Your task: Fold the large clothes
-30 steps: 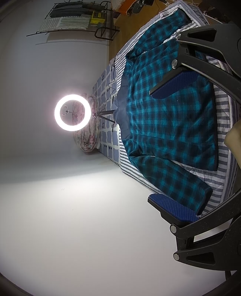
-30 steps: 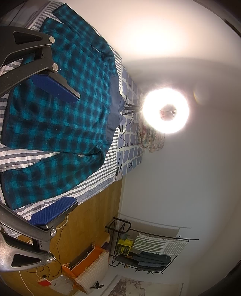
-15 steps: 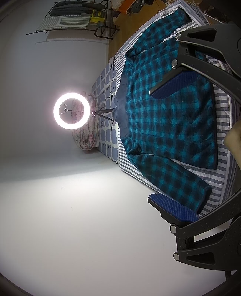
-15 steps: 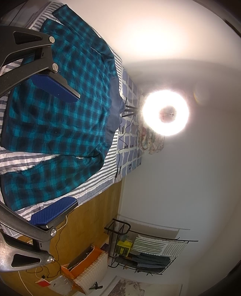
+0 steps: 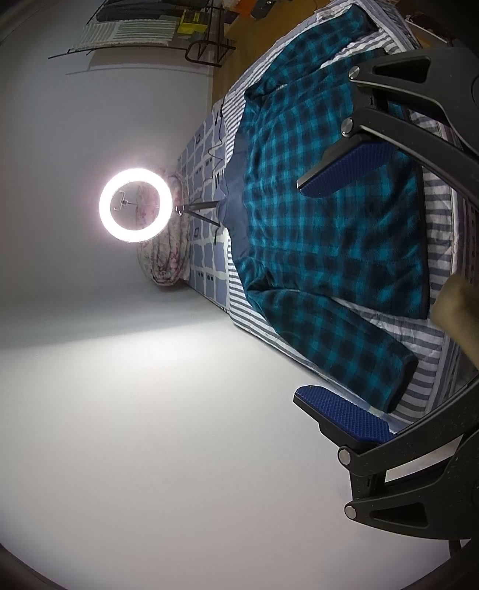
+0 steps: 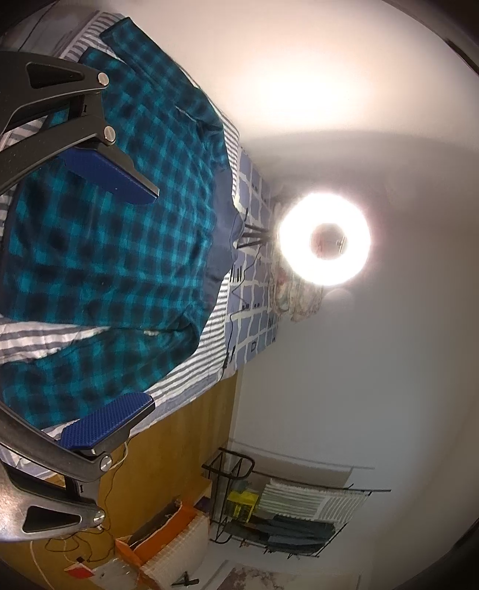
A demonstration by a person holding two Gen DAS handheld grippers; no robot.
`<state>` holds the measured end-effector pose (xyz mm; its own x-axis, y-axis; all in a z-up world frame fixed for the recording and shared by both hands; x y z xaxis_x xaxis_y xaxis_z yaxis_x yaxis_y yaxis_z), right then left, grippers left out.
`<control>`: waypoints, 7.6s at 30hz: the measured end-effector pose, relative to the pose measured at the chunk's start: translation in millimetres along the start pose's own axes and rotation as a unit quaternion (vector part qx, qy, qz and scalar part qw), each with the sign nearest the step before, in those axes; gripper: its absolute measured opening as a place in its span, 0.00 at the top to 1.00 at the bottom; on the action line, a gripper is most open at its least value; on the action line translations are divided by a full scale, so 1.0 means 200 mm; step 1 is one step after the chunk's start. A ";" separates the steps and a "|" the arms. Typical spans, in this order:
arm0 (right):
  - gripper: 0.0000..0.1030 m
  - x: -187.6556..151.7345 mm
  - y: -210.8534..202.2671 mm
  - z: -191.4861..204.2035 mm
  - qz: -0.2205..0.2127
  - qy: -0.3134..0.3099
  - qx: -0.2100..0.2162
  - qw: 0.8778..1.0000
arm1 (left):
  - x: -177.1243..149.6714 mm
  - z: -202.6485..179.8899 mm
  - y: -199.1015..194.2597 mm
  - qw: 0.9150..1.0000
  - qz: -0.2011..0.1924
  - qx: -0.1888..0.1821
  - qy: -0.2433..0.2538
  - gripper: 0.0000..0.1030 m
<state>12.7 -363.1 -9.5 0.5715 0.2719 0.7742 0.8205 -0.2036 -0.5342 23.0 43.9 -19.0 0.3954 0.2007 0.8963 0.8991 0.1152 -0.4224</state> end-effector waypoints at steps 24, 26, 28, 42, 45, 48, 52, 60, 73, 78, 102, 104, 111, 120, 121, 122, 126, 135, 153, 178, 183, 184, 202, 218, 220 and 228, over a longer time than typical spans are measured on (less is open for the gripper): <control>0.02 0.13 0.15 0.31 -0.016 -0.036 0.129 0.991 | -0.39 0.90 0.55 0.940 0.233 0.029 -0.246 0.41; 0.02 0.13 0.14 0.34 -0.020 -0.046 0.132 0.990 | -0.48 0.98 0.62 0.920 0.260 0.029 -0.292 0.42; 0.02 0.12 0.11 0.37 -0.024 -0.060 0.133 0.989 | -0.54 1.03 0.66 0.906 0.278 0.030 -0.318 0.42; 0.02 0.07 0.09 0.39 -0.021 -0.084 0.132 0.988 | -0.70 1.14 0.95 0.876 0.307 0.080 -0.363 0.42; 0.02 0.06 0.10 0.39 -0.019 -0.082 0.135 0.987 | -0.69 1.13 1.00 0.879 0.301 0.092 -0.358 0.43; 0.02 0.05 0.10 0.40 -0.015 -0.086 0.136 0.987 | -0.64 1.08 1.05 0.899 0.283 0.108 -0.315 0.94; 0.06 0.03 0.12 0.40 -0.003 -0.086 0.144 0.986 | -0.52 0.94 1.01 0.931 0.240 0.086 -0.260 0.96; 0.31 0.02 0.30 0.36 0.055 -0.065 0.181 0.980 | -0.17 0.44 0.78 0.974 0.180 -0.023 -0.134 0.96; 0.57 0.41 0.93 0.58 0.131 -0.001 0.338 0.932 | -0.24 0.03 0.62 0.972 0.197 -0.121 -0.052 0.96; 0.58 0.64 1.13 0.90 0.133 -0.036 0.368 0.920 | -0.34 -0.02 0.62 0.964 0.222 -0.143 -0.027 0.96; 0.89 0.88 1.78 2.26 0.235 -0.241 0.339 0.879 | -0.40 -0.04 0.69 0.953 0.259 -0.158 -0.012 0.96; 0.96 0.85 1.82 2.21 0.238 -0.228 0.334 0.883 | -0.40 -0.03 0.68 0.953 0.258 -0.159 -0.009 0.96; 0.95 0.72 1.98 1.66 0.251 -0.048 0.389 0.885 | -0.45 -0.07 0.63 0.950 0.260 -0.170 0.025 0.96; 0.55 0.77 1.97 1.38 0.231 -0.053 0.339 0.910 | -0.52 -0.12 0.63 0.943 0.278 -0.174 0.050 0.96; 0.48 0.80 1.96 1.42 0.225 -0.061 0.339 0.911 | -0.52 -0.12 0.63 0.943 0.278 -0.174 0.051 0.96; 0.46 0.82 1.95 1.46 0.220 -0.073 0.339 0.912 | -0.52 -0.12 0.64 0.943 0.279 -0.174 0.053 0.96; 0.48 0.87 1.94 1.72 0.207 -0.141 0.331 0.910 | -0.54 -0.12 0.65 0.941 0.286 -0.173 0.059 0.96; 0.98 0.85 2.10 1.58 0.219 -0.030 0.378 0.899 | -0.59 -0.07 0.69 0.935 0.307 -0.168 0.055 0.96; 0.79 0.81 1.93 1.72 0.175 -0.108 0.378 0.903 | -0.60 -0.12 0.66 0.934 0.304 -0.170 0.075 0.96; 0.56 0.30 1.02 1.03 0.227 -0.005 0.448 0.865 | -0.44 0.26 0.70 0.907 0.349 -0.203 -0.122 0.43; 0.49 -0.08 0.82 1.08 0.279 -0.002 0.459 0.844 | -0.57 0.37 0.92 0.872 0.407 -0.173 -0.208 0.47; 0.49 -0.14 0.80 1.10 0.286 -0.004 0.462 0.840 | -0.59 0.38 0.94 0.866 0.416 -0.173 -0.218 0.47; 1.00 -0.29 0.70 1.20 0.277 0.050 0.508 0.814 | -0.53 0.22 1.00 0.890 0.390 -0.156 -0.177 0.97; 0.93 -0.32 0.60 1.31 0.284 -0.032 0.475 0.832 | -0.58 0.55 0.99 0.904 0.364 -0.082 -0.206 0.59; 0.86 -0.25 0.56 1.26 0.255 -0.042 0.466 0.846 | -0.56 0.60 0.99 0.909 0.342 -0.077 -0.224 0.45; 0.78 -0.03 0.64 1.30 0.192 -0.048 0.456 0.867 | -0.68 0.57 1.13 0.888 0.383 -0.073 -0.242 0.45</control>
<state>116.6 -145.4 -171.0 0.7674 0.4357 0.4705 0.2114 0.5207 -0.8271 151.6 154.0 -251.3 0.8067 0.5643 0.1752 0.4293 -0.3560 -0.8300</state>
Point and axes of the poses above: each gripper's, at about its wrist camera, not at the fingertips, and y roughly the way its jaws point, z to its left, x to its top, the point moved 2 cm from there along y, roughly the way its jaws point, and after that the axes turned 14 degrees about -y, right-handed, at the moved point
